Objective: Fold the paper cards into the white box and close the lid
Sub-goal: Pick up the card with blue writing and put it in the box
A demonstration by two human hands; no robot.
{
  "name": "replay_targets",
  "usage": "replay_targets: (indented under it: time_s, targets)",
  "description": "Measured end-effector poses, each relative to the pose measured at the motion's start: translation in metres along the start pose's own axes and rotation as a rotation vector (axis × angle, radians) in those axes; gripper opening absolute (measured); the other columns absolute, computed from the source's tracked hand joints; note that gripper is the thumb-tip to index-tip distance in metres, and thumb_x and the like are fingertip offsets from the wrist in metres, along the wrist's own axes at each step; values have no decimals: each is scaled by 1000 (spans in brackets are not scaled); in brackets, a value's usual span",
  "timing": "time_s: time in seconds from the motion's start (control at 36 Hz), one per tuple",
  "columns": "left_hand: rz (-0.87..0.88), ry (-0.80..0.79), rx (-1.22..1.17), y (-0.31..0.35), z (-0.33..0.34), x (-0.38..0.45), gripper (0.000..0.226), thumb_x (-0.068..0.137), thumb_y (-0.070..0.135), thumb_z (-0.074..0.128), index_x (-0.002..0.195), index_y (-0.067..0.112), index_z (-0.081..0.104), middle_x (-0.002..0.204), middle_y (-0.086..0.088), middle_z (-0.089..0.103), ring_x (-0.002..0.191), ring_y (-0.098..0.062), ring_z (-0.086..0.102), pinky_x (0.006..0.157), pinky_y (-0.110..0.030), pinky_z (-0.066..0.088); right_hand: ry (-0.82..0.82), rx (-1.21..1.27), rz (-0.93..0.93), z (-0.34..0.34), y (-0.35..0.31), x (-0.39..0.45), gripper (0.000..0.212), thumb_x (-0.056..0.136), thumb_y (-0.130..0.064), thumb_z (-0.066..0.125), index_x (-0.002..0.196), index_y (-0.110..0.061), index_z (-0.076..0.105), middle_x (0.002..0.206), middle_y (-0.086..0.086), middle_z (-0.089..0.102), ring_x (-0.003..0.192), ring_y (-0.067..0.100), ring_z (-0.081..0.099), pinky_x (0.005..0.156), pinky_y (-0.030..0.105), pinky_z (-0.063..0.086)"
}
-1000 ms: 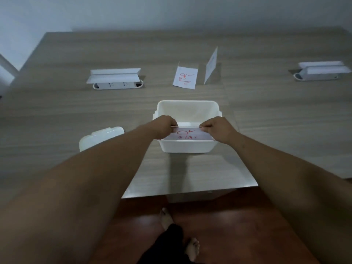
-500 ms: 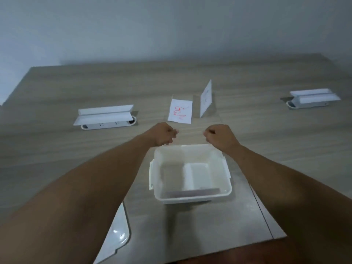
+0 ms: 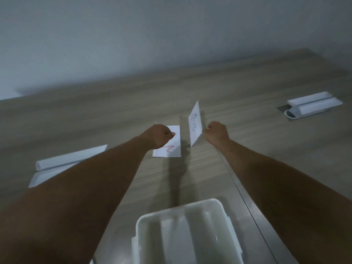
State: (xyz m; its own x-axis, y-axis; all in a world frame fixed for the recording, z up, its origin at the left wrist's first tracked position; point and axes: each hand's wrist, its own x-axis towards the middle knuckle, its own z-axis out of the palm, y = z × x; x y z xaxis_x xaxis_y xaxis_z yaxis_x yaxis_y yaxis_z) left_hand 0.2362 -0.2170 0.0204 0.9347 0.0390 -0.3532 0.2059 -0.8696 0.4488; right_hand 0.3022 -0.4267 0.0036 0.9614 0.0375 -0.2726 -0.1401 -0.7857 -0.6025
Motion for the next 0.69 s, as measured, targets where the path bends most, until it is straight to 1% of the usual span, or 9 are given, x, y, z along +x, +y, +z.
replay_targets:
  time_s: [0.06, 0.08, 0.19, 0.28, 0.36, 0.44, 0.56, 0.61, 0.69]
  targets:
    - [-27, 7, -42, -3, 5, 21, 50, 96, 41, 41, 80, 1, 65, 92, -16, 67, 92, -29, 62, 89, -41, 48, -28, 44, 51, 10, -4, 23, 16, 81, -21, 56, 76, -6, 58, 80, 10, 62, 82, 30, 61, 51, 22, 35]
    - [-43, 10, -55, -4, 9, 31, 51, 96, 40, 41, 81, -2, 65, 90, -17, 67, 89, -30, 62, 85, -40, 48, -30, 70, 82, 18, -4, 35, 26, 81, -25, 58, 90, -1, 65, 93, 14, 68, 91, 32, 64, 59, 22, 39]
    - [-110, 40, -95, -2, 27, 61, 41, 95, 35, 46, 71, 4, 57, 75, -15, 55, 74, -28, 53, 70, -29, 38, -36, 211, 225, 53, 3, 66, 39, 83, -21, 62, 115, 1, 64, 120, 18, 68, 111, 34, 64, 74, 29, 49]
    - [-137, 12, -117, -1, 39, 78, 42, 95, 39, 47, 108, 4, 66, 113, -18, 67, 106, -34, 63, 89, -33, 46, 78, 265, 230, 67, 7, 73, 30, 87, -8, 56, 114, 5, 62, 122, 22, 65, 113, 35, 63, 74, 28, 46]
    - [-137, 23, -57, 4, 37, 84, 49, 96, 36, 48, 136, 6, 51, 135, -13, 59, 128, -29, 52, 107, -32, 38, 193, 291, 183, 66, 13, 73, 24, 90, -7, 52, 108, 6, 62, 119, 21, 65, 110, 35, 62, 70, 27, 40]
    - [-101, 97, 8, 11, 24, 86, 57, 95, 31, 51, 144, 5, 39, 147, -16, 46, 137, -30, 42, 112, -33, 32, 232, 349, 75, 51, 20, 71, 21, 88, -10, 54, 97, 5, 65, 107, 22, 68, 100, 35, 64, 68, 29, 41]
    - [-105, 211, 18, 27, -5, 78, 76, 92, 32, 57, 152, 6, 18, 155, -20, 29, 142, -35, 32, 113, -41, 31, 114, 337, -73, 10, 26, 63, 20, 84, -16, 60, 89, 0, 71, 85, 15, 68, 82, 27, 64, 68, 31, 46]
    - [-81, 293, -23, 39, -22, 68, 86, 89, 34, 62, 153, 4, 12, 157, -20, 24, 144, -34, 28, 115, -41, 27, 3, 353, -139, -13, 23, 52, 13, 85, -15, 64, 89, -5, 72, 86, 13, 68, 81, 25, 64, 72, 35, 52]
    - [-23, 370, -96, 55, -45, 46, 98, 82, 34, 71, 153, 3, 10, 160, -17, 20, 147, -30, 22, 118, -34, 20, -83, 384, -215, -44, 16, 31, 25, 84, -12, 69, 100, 8, 71, 101, 29, 71, 87, 30, 67, 87, 56, 55]
